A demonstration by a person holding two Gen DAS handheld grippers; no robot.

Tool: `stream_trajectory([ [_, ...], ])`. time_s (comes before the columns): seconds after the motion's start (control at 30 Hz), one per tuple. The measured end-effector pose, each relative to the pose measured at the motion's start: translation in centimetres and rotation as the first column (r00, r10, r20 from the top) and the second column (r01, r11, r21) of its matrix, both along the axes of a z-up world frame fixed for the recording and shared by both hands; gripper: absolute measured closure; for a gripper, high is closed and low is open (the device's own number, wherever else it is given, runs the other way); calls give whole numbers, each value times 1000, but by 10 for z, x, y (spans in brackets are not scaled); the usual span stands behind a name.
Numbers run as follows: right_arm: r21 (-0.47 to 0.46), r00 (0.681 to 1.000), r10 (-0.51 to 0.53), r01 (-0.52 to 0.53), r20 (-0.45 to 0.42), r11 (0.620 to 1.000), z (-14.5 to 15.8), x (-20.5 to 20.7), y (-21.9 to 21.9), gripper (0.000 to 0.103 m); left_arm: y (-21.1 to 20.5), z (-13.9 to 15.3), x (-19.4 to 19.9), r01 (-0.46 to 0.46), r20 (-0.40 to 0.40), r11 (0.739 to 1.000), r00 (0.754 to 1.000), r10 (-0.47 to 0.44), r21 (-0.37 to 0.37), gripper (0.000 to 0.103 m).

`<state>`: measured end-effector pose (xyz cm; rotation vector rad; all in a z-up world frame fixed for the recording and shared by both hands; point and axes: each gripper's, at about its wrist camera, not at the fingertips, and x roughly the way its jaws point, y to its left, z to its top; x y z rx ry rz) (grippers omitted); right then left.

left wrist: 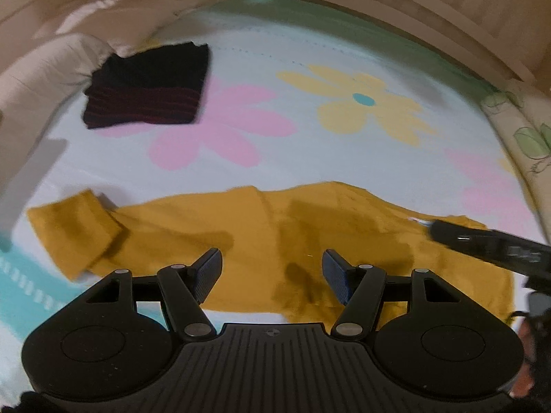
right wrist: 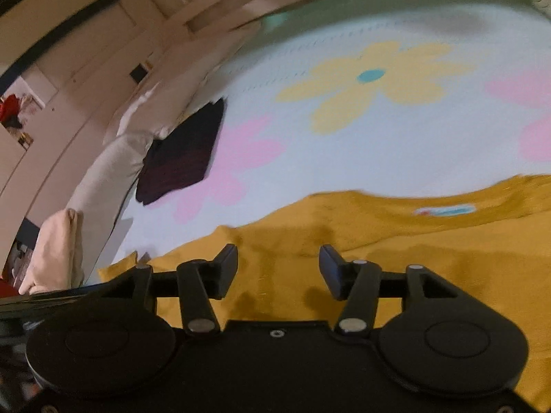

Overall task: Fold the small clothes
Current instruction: 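Lift the cuff with the right tool, lay it across the body, open, then move the left tool to the other sleeve cuff and close on it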

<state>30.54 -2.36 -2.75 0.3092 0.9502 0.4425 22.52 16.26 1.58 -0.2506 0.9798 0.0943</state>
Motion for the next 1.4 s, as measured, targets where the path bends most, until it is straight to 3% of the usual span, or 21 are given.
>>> stream_trajectory([
  [0.17,-61,991,-136,135,-12,989,6,-5,-79,43,-24,-20,15,62,-20,998,998,-62,12,40],
  [0.33,-139,954,-299,294,-17,946,0,-12,-158,43,-52,-49,31,163,-71,983,985,-157,87,40],
  [0.43,-193,933,-361,354,-3,915,-8,-16,-189,43,-57,-66,37,178,-119,978,979,-165,106,40],
  [0.63,-237,908,-416,393,-52,888,-42,-12,-218,43,-46,-92,48,153,-183,982,974,-132,108,41],
  [0.77,-229,910,-404,375,-93,898,-60,-6,-226,43,-45,-93,49,153,-163,981,978,-133,119,41],
  [0.8,-232,911,-401,372,-97,899,-62,-8,-228,45,-46,-93,49,149,-158,981,979,-129,123,41],
  [0.87,-256,914,-397,367,-79,895,-61,-9,-225,90,-49,-92,48,141,-142,982,982,-123,124,41],
  [0.97,-316,936,-348,316,-51,895,-54,-10,-221,95,-53,-91,50,153,-129,982,982,-139,110,41],
  [1.03,-420,935,-355,324,4,848,-48,-10,-220,95,-54,-91,49,156,-113,983,983,-145,96,41],
  [1.1,-449,927,-376,338,7,827,-50,-11,-227,95,-53,-91,49,154,-112,984,983,-143,95,41],
  [1.13,-430,926,-377,334,-16,839,-53,-11,-230,93,-52,-90,48,153,-113,984,983,-142,93,41],
  [1.17,-396,926,-376,332,-35,856,-55,-12,-235,84,-49,-88,48,149,-108,985,984,-139,89,41],
  [1.2,-359,926,-376,338,-39,870,-54,-13,-239,83,-47,-86,47,144,-98,986,986,-135,82,41],
  [1.27,-314,919,-394,367,-26,875,-47,-16,-246,54,-37,-79,45,119,-75,991,991,-114,67,41],
  [1.33,-249,916,-401,387,-9,888,-37,-20,-252,41,-24,-74,42,71,-53,996,996,-68,60,41],
  [1.4,-201,907,-421,411,-4,889,-28,-23,-258,41,-10,-67,40,23,-30,998,999,-21,50,41],
])
